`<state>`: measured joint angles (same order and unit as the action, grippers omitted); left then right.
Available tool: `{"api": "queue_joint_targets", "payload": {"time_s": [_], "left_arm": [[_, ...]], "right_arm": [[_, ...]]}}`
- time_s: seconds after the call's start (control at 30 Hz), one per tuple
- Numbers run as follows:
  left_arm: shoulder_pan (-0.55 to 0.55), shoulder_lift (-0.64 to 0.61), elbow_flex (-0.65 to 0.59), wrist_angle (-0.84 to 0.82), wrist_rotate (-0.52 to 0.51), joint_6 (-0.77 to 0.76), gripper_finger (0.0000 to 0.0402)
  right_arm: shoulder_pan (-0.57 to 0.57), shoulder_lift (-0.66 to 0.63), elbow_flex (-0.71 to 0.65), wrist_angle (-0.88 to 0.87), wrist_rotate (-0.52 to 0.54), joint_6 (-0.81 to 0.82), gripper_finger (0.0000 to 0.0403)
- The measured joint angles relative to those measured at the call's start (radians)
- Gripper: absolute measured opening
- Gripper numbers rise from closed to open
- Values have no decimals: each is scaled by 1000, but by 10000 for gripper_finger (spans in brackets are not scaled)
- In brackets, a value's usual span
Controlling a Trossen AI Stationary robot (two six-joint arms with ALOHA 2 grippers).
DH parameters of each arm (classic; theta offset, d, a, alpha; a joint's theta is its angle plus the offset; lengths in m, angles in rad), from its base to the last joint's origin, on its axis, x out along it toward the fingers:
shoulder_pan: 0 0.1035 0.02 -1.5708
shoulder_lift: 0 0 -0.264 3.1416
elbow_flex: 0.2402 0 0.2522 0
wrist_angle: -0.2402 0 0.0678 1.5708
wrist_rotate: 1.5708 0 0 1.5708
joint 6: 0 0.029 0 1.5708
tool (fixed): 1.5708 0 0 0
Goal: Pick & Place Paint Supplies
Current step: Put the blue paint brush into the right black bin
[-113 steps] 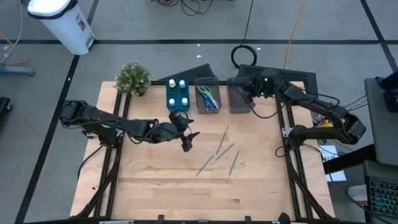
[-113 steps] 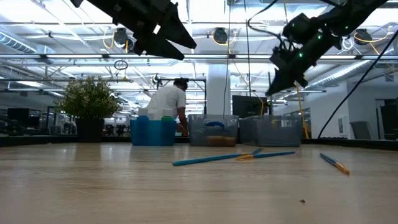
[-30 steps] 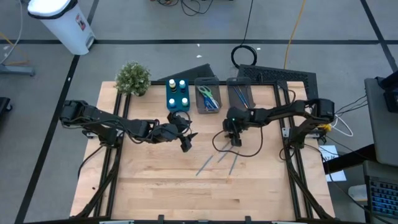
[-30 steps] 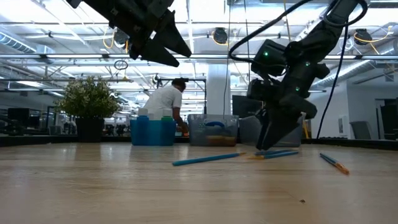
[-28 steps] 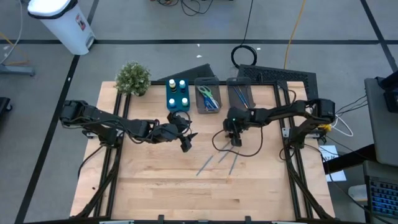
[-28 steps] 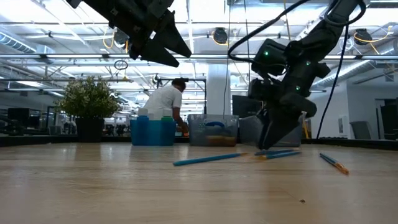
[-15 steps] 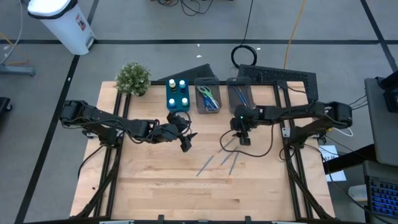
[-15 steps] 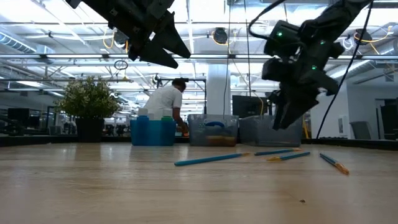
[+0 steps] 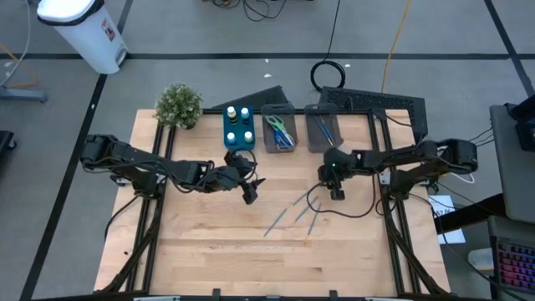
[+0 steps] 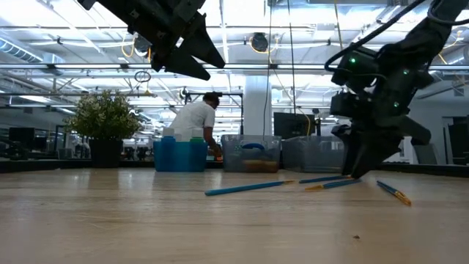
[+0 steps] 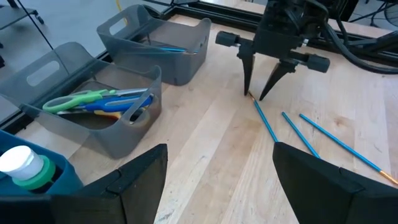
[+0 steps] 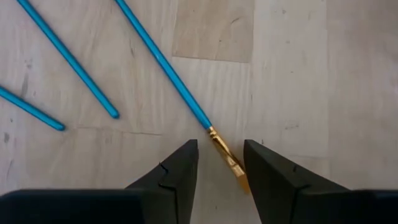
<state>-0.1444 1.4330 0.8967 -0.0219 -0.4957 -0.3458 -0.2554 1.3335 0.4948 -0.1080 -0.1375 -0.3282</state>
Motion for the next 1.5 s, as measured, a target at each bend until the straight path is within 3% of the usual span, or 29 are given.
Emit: {"api": "queue_joint_targets", "payload": {"time_s": [0.27, 0.8, 1.17, 1.5], "left_arm": [[0, 0, 0, 0, -2, 0, 301], [0, 0, 0, 0, -2, 0, 301], [0, 0, 0, 0, -2, 1, 301], [0, 0, 0, 2, -3, 1, 301]], "right_arm": [[3, 0, -59, -1, -31, 80, 106], [22, 2, -73, -23, 2, 74, 6], [22, -12, -73, -22, 5, 73, 1], [62, -216, -78, 16, 4, 81, 0]]}}
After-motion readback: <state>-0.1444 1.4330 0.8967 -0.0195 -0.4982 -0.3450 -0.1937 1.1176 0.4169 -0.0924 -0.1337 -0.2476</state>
